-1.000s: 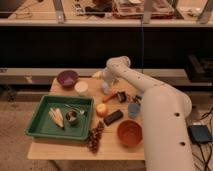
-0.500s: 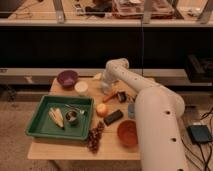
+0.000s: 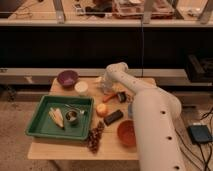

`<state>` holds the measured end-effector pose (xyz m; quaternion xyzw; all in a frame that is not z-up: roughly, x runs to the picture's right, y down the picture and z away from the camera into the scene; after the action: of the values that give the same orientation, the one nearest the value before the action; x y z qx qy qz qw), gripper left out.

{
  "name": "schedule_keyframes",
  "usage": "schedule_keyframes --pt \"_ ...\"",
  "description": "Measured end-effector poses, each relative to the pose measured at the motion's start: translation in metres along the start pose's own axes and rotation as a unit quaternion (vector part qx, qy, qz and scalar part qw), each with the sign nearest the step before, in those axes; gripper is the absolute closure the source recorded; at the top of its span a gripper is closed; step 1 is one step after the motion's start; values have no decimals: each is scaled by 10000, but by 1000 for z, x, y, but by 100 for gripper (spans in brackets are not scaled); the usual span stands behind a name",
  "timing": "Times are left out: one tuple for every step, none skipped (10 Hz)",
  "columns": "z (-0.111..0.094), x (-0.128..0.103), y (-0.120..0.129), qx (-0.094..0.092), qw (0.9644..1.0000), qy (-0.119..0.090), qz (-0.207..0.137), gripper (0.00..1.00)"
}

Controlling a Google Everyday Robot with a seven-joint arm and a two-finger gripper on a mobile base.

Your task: Place towel in table surface

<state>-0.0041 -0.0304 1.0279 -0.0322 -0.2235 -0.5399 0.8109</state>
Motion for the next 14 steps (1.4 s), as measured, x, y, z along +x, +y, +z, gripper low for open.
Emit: schedule_keyframes --pt "-1 0 2 -13 10000 -5 11 20" --pt "-2 -1 2 -16 10000 -10 7 20" --pt "-2 -1 2 -15 10000 -13 7 20" --pt "-2 -1 2 -15 10000 -12 10 20" --pt "-3 -1 2 -20 10000 -20 8 20" --pt "-9 -2 0 -55 10000 -65 3 20" --pt "-17 1 -6 -43 10000 -54 -3 20" --pt "-34 7 -16 -28 10000 -40 -5 20" --pt "-48 12 -21 -25 10000 -26 1 20" --pt "-55 15 -23 -26 10000 -24 6 20" --pt "-61 18 -26 -46 10000 -17 -7 20" --pt "-61 18 -28 -97 9999 -16 -56 20" --pt "-55 15 -31 -169 9997 -23 -149 20" --pt "-46 12 -31 -242 9995 -44 -213 20"
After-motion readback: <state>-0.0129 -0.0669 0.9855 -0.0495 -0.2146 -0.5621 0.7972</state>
